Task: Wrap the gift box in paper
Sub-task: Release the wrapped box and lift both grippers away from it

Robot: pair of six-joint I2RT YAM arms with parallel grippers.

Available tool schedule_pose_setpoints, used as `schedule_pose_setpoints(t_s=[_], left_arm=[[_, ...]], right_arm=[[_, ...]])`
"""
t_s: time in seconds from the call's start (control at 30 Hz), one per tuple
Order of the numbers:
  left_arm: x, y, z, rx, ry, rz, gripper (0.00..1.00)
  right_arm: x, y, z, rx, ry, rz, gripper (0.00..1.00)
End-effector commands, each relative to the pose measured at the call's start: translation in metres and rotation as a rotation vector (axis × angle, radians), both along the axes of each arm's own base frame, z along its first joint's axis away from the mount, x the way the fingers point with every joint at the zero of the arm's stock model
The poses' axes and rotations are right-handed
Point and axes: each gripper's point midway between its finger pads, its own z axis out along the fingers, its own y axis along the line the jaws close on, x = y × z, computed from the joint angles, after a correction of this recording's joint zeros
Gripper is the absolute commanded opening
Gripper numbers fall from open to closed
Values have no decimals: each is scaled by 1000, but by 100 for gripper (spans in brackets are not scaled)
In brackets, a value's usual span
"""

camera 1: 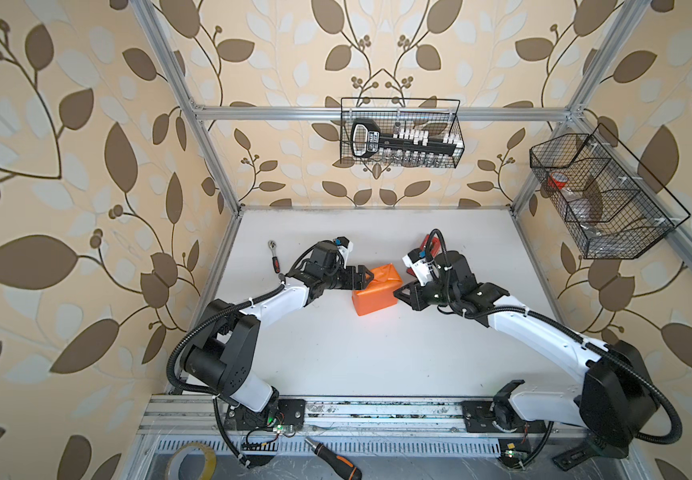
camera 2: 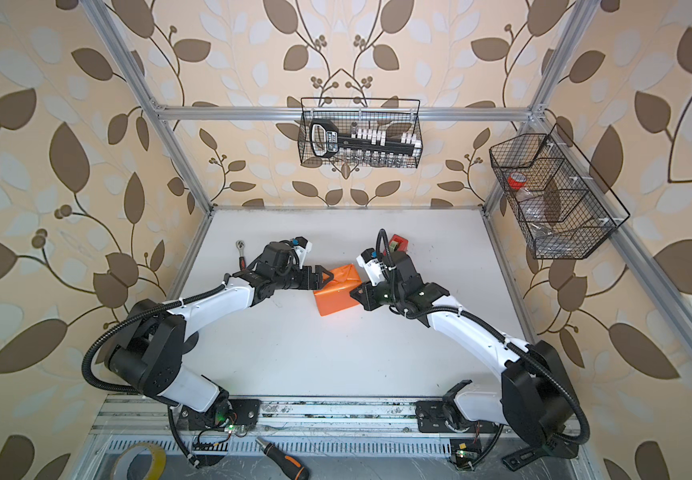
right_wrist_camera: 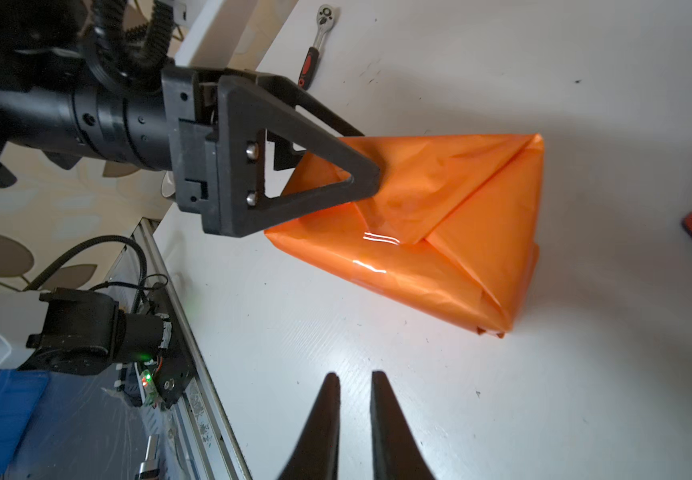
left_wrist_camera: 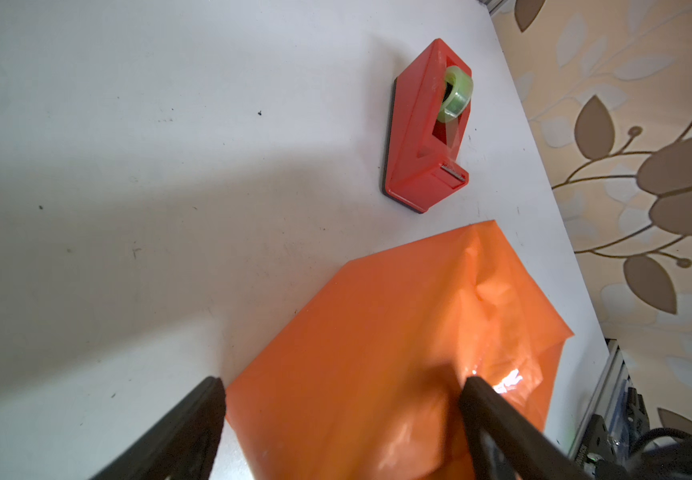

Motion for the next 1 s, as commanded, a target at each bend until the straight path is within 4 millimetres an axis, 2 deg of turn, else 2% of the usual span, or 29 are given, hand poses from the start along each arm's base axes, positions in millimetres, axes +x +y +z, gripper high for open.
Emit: schedule_pose_setpoints(t_s=[0.0, 0.1, 0.2, 0.3, 0.4, 0.57, 0.63, 0.73, 0.83, 0.97], left_arm=[[12, 2, 45, 12, -81, 17, 94], [12, 13, 85, 20, -179, 57, 96], [-2, 30, 96, 11, -228, 117, 97], [-28, 39, 81, -22, -213, 127, 96], [-55, 39, 55, -25, -169, 99, 92], [-90, 26, 15, 40, -175, 30, 92], [-91, 22, 3, 53, -153, 20, 92], [-82, 14, -4, 72, -146, 3, 92], [-64, 13, -6, 127, -148, 30, 92], [-38, 21, 0, 164, -161, 106, 91]], right_arm=[[6, -23, -12, -100, -74, -97, 29], [11, -38, -10, -147, -154, -181, 45], [17, -45, -14, -171, -192, -220, 56], [24, -40, -20, -182, -191, -210, 68], [32, -33, -27, -195, -186, -195, 78], [42, -25, -33, -207, -184, -173, 81], [45, -22, -34, -209, -181, -171, 81], [49, -19, -38, -212, -172, -165, 81], [54, -16, -39, -214, -167, -169, 81], [67, -14, -29, -197, -178, -190, 81]])
